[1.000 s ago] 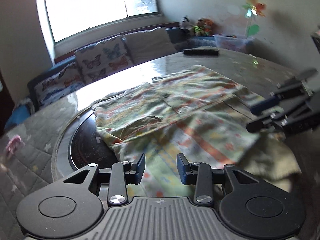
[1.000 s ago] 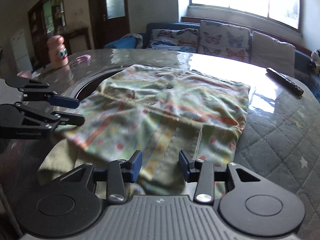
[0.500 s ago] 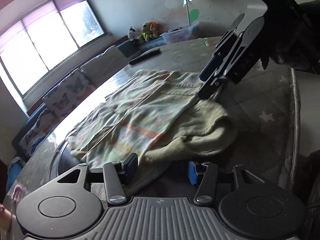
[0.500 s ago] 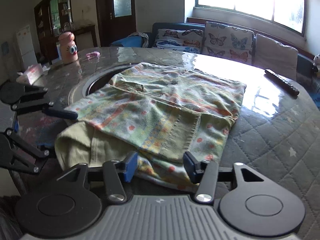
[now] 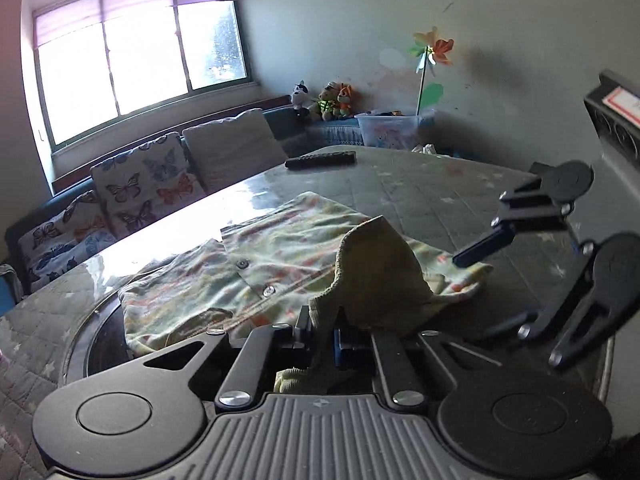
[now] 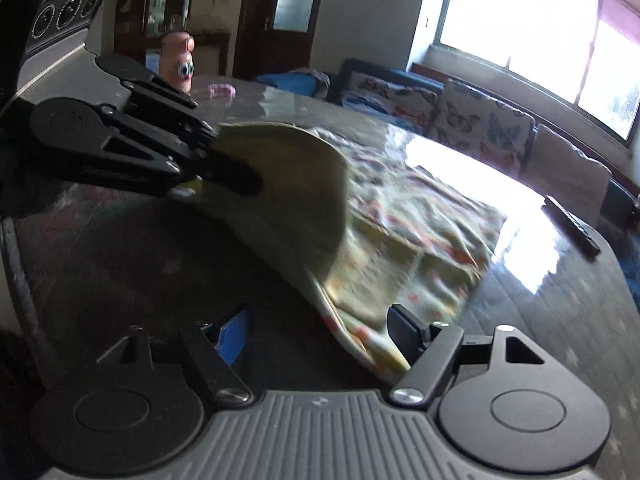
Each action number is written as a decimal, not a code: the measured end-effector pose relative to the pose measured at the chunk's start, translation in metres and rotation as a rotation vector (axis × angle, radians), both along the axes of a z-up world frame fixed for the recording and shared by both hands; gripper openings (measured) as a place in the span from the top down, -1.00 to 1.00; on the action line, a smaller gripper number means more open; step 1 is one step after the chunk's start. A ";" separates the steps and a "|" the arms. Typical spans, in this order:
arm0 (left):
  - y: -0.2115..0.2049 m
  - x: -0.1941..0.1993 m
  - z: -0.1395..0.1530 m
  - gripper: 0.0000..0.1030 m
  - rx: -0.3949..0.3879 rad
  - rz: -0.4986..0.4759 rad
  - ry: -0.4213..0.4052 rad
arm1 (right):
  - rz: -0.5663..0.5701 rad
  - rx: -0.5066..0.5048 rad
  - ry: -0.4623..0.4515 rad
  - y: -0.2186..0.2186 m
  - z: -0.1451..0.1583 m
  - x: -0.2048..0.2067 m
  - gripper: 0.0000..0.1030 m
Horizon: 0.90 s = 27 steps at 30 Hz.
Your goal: Fold clothes
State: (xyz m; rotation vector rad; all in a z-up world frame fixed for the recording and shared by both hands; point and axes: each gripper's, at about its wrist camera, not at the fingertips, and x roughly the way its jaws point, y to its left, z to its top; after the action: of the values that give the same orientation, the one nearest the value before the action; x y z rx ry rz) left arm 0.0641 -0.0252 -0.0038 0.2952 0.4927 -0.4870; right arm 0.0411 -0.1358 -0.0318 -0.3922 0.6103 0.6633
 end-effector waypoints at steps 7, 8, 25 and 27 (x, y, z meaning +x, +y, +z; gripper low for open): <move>0.010 -0.011 -0.003 0.58 0.026 0.008 0.009 | -0.024 0.106 0.120 0.012 0.001 0.036 0.49; 0.013 -0.016 -0.004 0.49 0.038 0.013 0.003 | -0.028 0.120 0.127 0.011 0.003 0.038 0.59; 0.039 -0.026 -0.037 0.85 0.287 0.094 -0.065 | -0.074 0.248 0.112 -0.002 0.023 0.037 0.81; 0.041 -0.034 -0.027 0.88 0.261 0.090 -0.066 | -0.073 0.258 0.111 -0.005 0.027 0.031 0.82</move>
State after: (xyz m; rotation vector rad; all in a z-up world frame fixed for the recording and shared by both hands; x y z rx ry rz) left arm 0.0304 0.0159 -0.0313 0.5358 0.5035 -0.3240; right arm 0.0721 -0.1406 -0.0048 -0.0928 0.6319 0.6877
